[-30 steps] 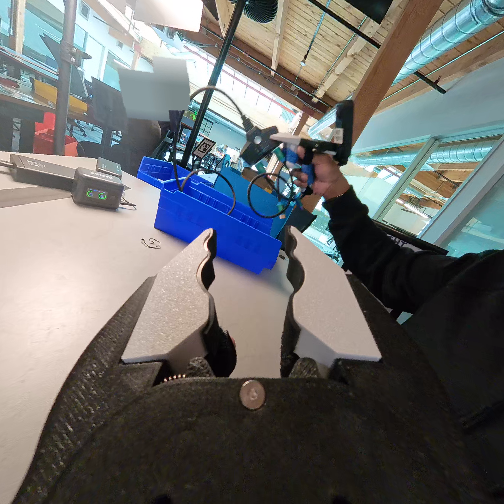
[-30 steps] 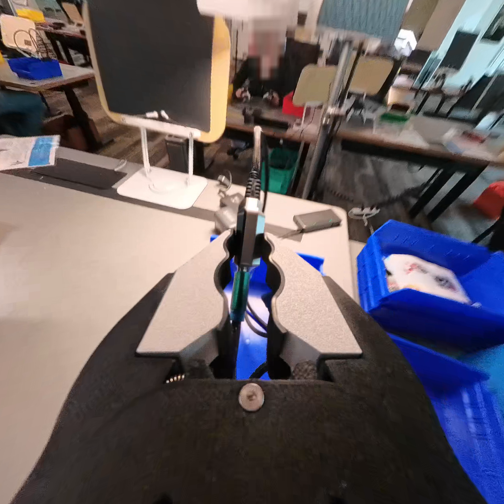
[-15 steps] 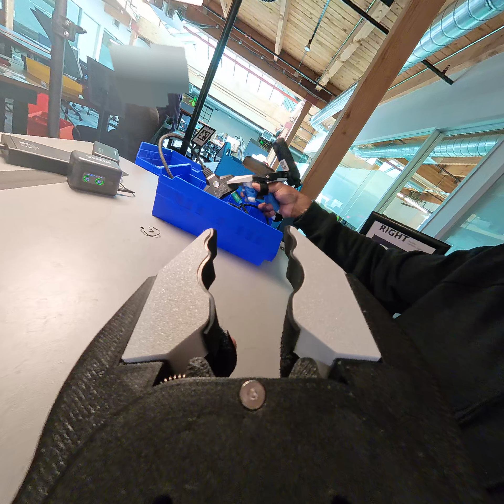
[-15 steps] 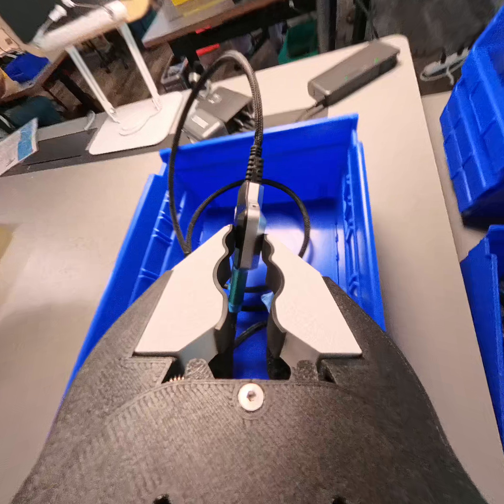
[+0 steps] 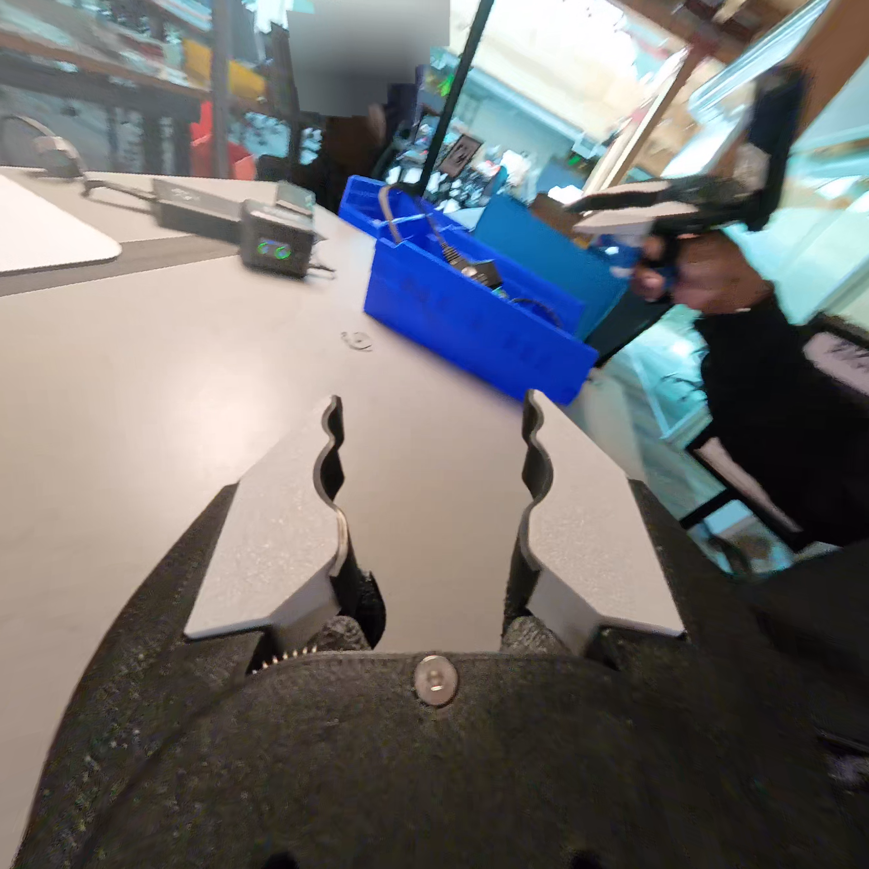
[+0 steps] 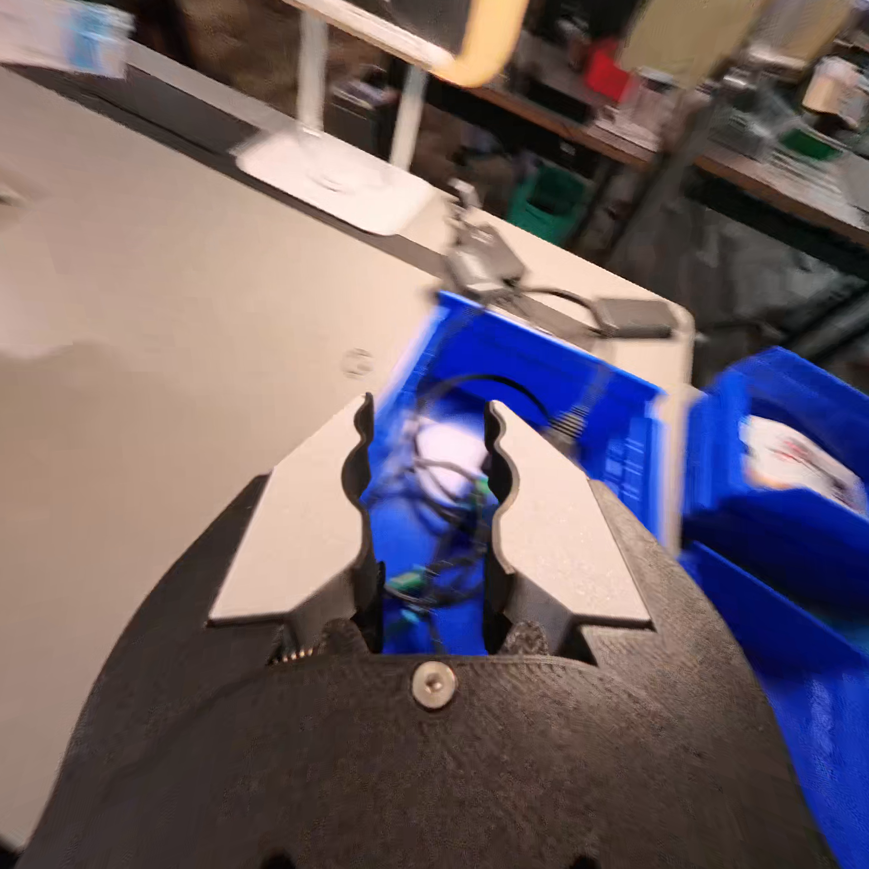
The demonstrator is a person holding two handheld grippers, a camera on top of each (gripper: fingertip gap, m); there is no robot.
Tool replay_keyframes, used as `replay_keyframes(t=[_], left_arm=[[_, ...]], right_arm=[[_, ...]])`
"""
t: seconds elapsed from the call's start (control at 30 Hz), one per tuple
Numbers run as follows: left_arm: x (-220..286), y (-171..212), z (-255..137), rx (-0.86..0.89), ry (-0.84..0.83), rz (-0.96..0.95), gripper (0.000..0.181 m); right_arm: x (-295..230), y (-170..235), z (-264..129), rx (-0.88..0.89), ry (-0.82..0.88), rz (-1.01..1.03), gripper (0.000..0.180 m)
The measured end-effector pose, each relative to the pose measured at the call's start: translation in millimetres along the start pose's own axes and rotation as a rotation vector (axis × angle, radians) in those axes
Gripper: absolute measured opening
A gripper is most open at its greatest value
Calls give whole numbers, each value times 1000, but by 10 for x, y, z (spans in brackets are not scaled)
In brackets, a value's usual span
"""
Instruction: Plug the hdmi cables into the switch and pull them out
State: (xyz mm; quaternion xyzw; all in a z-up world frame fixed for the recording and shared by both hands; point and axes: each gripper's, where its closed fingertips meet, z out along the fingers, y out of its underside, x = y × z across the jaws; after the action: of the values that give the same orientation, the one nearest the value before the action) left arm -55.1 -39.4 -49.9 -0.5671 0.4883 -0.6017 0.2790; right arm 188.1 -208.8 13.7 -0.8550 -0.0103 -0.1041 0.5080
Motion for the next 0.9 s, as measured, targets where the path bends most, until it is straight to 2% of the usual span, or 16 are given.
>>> replay_keyframes(t=[0.13, 0.2, 0.3, 0.4, 0.53, 0.6, 0.67, 0.77, 0.9], left_arm=[[-219, 30, -38, -50, -227, 92, 89], [-263, 48, -155, -50, -330, 106, 90], [-230, 43, -511, -31, -464, 80, 91], [-186, -81, -1147, -38, -630, 113, 89], [-383, -266, -2400, -102, -956, 134, 86], [-576, -224, -3071, -195, -1126, 133, 76], [-804, -41, -3604, -324, -1220, 67, 67], [-1171, 416, -4167, -513, -1277, -158, 67], [-1406, 918, -4468, -662, -1281, -354, 68]], right_arm=[[-1234, 32, 344, 76, -275, 10, 44], [-1675, 260, 608, 37, -360, 24, 44], [-2048, 679, 974, -54, -429, 58, 44], [-2151, 939, 1150, -139, -440, 48, 44], [-2163, 923, 1159, -137, -467, 49, 43], [-2169, 930, 1150, -143, -488, 68, 43], [-2176, 935, 1139, -147, -504, 78, 43], [-2197, 950, 1134, -159, -518, 74, 43], [-2217, 961, 1126, -164, -528, 64, 43]])
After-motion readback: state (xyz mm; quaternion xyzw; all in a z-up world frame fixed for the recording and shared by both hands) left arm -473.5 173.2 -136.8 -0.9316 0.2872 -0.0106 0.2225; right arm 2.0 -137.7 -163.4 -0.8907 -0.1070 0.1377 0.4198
